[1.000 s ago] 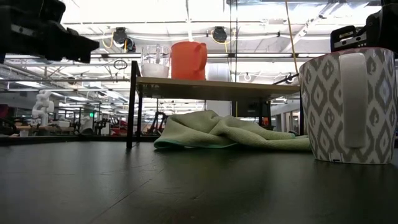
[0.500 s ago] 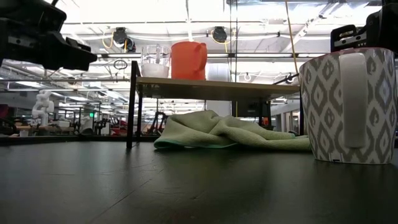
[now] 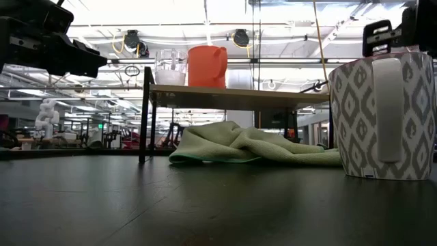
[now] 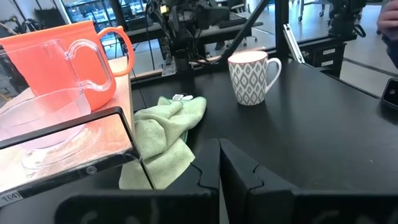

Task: Stack small to large cups/mugs on shelf
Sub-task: Put white cup on the shelf

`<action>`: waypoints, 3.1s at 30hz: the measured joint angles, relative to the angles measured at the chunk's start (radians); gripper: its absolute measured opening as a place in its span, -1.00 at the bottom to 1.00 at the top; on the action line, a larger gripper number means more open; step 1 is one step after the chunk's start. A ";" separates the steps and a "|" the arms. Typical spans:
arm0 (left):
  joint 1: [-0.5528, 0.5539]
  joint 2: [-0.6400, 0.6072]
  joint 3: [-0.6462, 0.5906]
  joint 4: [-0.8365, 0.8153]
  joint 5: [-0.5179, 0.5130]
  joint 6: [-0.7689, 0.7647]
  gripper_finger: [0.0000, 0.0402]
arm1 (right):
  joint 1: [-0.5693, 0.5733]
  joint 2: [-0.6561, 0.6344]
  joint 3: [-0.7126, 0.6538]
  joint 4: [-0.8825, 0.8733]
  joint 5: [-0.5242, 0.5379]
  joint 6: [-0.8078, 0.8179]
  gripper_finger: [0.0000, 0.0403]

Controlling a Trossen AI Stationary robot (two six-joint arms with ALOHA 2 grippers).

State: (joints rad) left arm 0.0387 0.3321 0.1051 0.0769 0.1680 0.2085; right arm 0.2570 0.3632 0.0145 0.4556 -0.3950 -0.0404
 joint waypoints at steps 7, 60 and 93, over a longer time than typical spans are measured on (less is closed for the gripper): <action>0.000 0.000 0.000 -0.005 0.006 0.002 -0.99 | 0.000 0.000 0.000 0.073 0.000 0.052 -1.00; 0.000 0.001 0.000 -0.054 0.016 -0.013 -0.87 | 0.000 0.269 0.342 -0.068 0.239 -0.047 -0.87; 0.000 0.001 0.000 -0.055 0.016 -0.034 -0.87 | 0.120 0.558 0.497 -0.099 0.424 0.077 -0.27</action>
State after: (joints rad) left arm 0.0384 0.3328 0.1055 0.0223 0.1841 0.1741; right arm 0.3774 0.9211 0.5114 0.3565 0.0287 0.0361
